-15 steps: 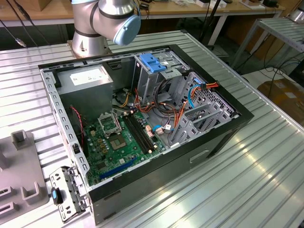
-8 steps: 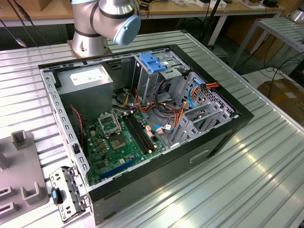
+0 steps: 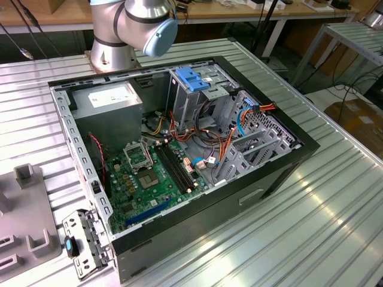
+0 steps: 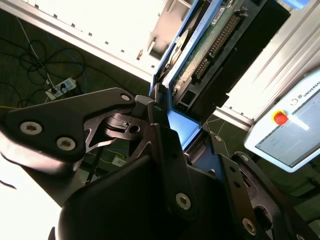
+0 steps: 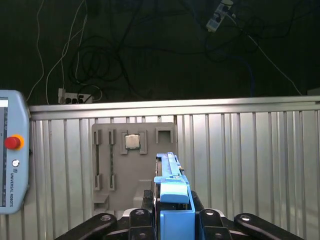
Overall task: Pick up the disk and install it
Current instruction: 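Pick up the disk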
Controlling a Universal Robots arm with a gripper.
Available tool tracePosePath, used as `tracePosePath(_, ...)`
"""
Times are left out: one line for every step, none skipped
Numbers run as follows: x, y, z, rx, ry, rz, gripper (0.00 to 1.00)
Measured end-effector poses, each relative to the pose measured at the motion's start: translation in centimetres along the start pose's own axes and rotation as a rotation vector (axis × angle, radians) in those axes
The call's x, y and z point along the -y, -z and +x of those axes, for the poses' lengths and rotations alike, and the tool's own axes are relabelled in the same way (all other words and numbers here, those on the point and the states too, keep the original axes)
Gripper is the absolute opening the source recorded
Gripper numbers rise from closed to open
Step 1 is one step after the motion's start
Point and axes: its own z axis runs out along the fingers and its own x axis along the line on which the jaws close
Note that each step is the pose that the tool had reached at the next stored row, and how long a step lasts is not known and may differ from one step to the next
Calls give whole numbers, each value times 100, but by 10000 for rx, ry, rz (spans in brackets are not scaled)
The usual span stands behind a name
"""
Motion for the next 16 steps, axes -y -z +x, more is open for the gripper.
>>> tracePosePath(4, 0, 0, 0, 0, 0, 37)
tracePosePath(10, 0, 0, 0, 0, 0, 37)
tracePosePath(14, -1, 0, 1, 0, 1, 37)
tracePosePath(22, 0, -1, 0, 0, -1, 37)
tracePosePath(28, 0, -1, 0, 1, 0, 37)
tracePosePath(32, 0, -1, 0, 0, 0, 37)
tracePosePath(40, 0, -1, 0, 0, 0, 37)
tracePosePath(46, 0, -2, 0, 1, 0, 37)
tracePosePath(51, 0, -2, 0, 0, 1, 37)
tracePosePath(56, 0, -2, 0, 0, -1, 37)
tracePosePath(61, 1, -2, 0, 0, -1, 37)
tracePosePath(69, 0, -3, 0, 0, 0, 37)
tracePosePath(77, 0, -3, 0, 1, 0, 37)
tracePosePath(83, 1, -3, 0, 0, 0, 37)
tracePosePath(90, 0, -4, 0, 0, 0, 37)
tracePosePath(102, 1, -4, 0, 0, 0, 37)
